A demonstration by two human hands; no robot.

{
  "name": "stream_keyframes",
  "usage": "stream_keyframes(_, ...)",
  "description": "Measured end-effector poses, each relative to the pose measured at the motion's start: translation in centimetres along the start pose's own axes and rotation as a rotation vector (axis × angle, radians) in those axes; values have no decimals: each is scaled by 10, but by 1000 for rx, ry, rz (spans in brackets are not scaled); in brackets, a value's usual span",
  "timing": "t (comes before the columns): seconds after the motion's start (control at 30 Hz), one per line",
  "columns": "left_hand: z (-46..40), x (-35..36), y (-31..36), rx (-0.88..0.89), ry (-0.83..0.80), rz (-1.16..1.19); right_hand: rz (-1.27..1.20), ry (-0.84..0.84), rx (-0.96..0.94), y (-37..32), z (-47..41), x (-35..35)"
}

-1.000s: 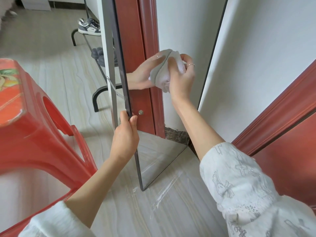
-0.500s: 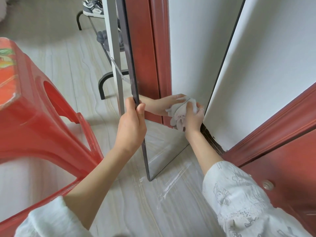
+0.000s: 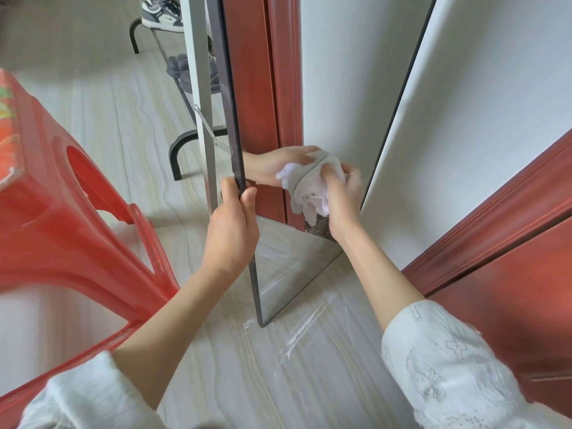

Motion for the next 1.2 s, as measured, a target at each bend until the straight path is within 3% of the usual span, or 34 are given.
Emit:
stream_keyframes(0.13,1,0,1,-10,8,10,29,5,-60,28,23,4)
stream_keyframes(0.33,0,0,2,-18,-2,13,77,35,241,80,27,-12)
stream_keyframes(0.47,2,0,2,-15,-2,4,54,63,256,71,26,-11)
stream_keyframes(0.6,1,0,4,-25,4,14,4,-16,72,33,35,2)
stream_keyframes(0.83,0,-4,7,-15,-28,42,-56,-109,-550,-44,56,27)
stream_keyframes(0.9,-1,-5,8,-18,-38,46,-53,-115,-626,-53,55,30)
stream_keyframes(1.0,-1,-5,9,-31,-35,49,-58,-48,-526,-39,39,27)
stream_keyframes(1.2,0,-2,6,-60,-22,65,33,157,-101,35,13,7)
Point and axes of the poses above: each hand's wrist, its own z-axis away from the middle knuckle, its own x-axis out of the palm, y = z × x, the point moved 2 cm from there along -z, towards the middle knuckle, and after that the axes turned 15 degrees about y, right-handed, at the moved point
